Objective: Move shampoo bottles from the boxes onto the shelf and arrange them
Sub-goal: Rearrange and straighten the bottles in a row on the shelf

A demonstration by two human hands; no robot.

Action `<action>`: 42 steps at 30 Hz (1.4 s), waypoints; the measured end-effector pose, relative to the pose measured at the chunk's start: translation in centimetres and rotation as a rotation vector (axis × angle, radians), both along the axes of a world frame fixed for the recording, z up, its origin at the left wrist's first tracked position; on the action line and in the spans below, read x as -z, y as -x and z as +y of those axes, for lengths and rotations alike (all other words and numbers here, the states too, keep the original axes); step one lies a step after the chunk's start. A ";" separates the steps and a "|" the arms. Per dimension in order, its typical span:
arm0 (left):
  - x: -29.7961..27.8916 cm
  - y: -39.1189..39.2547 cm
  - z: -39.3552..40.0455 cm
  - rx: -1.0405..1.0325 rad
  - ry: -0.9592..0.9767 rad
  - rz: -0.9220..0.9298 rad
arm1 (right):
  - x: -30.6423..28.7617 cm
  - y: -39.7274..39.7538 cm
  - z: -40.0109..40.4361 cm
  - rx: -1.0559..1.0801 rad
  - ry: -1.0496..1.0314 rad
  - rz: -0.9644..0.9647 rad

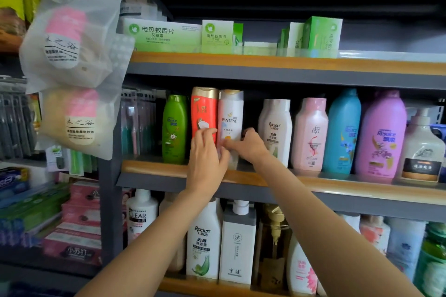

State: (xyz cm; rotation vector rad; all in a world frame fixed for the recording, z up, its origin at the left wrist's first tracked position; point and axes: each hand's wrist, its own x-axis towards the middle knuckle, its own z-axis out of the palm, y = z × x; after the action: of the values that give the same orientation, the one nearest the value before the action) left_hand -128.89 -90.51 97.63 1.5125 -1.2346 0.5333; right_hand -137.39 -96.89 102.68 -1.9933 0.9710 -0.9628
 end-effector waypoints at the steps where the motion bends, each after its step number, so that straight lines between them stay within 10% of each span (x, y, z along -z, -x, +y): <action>1: -0.1 -0.1 0.2 0.018 -0.010 -0.001 | 0.0 -0.5 -0.2 -0.010 -0.037 -0.014; 11: -2.4 0.4 0.4 0.211 0.116 0.318 | -0.4 1.4 0.5 -0.343 0.465 0.040; 14: -3.4 0.3 1.6 0.272 0.206 0.376 | -2.5 3.3 0.8 -0.506 0.286 0.056; 18: -4.7 -1.1 2.9 0.285 0.261 0.466 | -2.3 2.0 -1.5 -0.133 0.422 0.358; 25: -4.6 -2.9 3.1 0.370 0.303 0.589 | 0.0 -3.3 -3.9 -0.074 0.407 0.875; 42: -4.7 -2.4 3.6 0.360 0.230 0.534 | -1.1 -3.0 -1.7 0.292 0.289 0.706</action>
State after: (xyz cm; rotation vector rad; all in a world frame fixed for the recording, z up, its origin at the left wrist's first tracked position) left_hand -126.48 -86.90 102.30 1.1041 -0.9521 0.0199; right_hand -134.43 -98.59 103.75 -2.5573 1.6092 -0.5531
